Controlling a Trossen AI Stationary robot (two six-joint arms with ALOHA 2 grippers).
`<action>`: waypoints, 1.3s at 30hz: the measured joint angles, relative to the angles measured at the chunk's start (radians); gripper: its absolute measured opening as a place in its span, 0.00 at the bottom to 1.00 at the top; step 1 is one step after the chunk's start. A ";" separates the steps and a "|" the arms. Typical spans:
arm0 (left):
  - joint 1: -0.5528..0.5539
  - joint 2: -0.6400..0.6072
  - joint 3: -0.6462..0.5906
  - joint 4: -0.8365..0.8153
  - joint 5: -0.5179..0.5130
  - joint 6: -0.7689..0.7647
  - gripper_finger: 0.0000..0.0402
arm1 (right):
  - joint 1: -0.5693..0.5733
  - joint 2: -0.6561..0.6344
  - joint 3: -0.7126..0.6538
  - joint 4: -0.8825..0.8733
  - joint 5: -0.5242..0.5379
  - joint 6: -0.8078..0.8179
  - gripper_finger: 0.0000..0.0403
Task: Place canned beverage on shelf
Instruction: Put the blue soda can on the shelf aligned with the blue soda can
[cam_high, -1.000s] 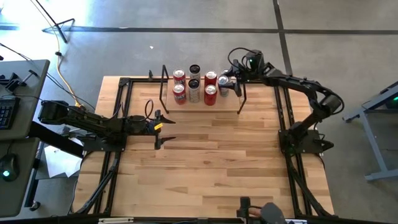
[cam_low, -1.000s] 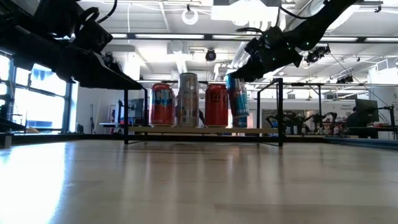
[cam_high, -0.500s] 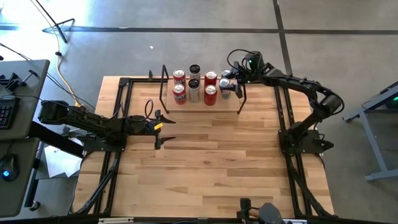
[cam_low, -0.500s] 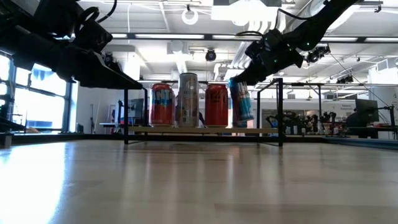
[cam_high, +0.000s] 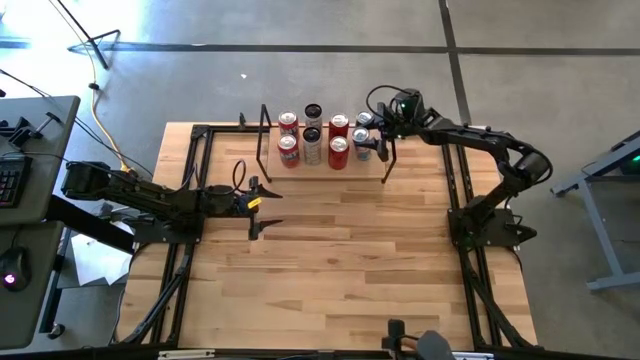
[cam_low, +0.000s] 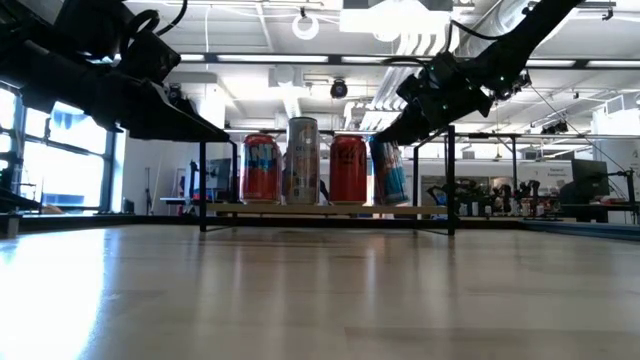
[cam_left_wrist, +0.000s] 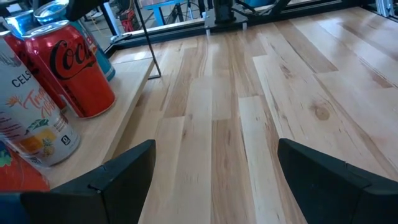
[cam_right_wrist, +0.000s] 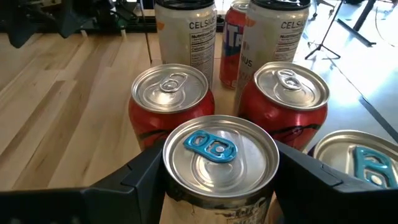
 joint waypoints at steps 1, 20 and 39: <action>0.000 0.000 0.000 0.000 0.000 0.000 0.82 | 0.001 0.000 0.000 0.000 0.005 0.009 0.57; 0.000 0.000 0.000 -0.001 0.000 0.001 0.82 | 0.046 -0.002 0.030 -0.023 0.071 0.107 0.72; 0.000 0.000 0.000 -0.002 0.000 -0.003 0.82 | 0.267 -0.025 0.501 -0.843 0.804 0.467 0.73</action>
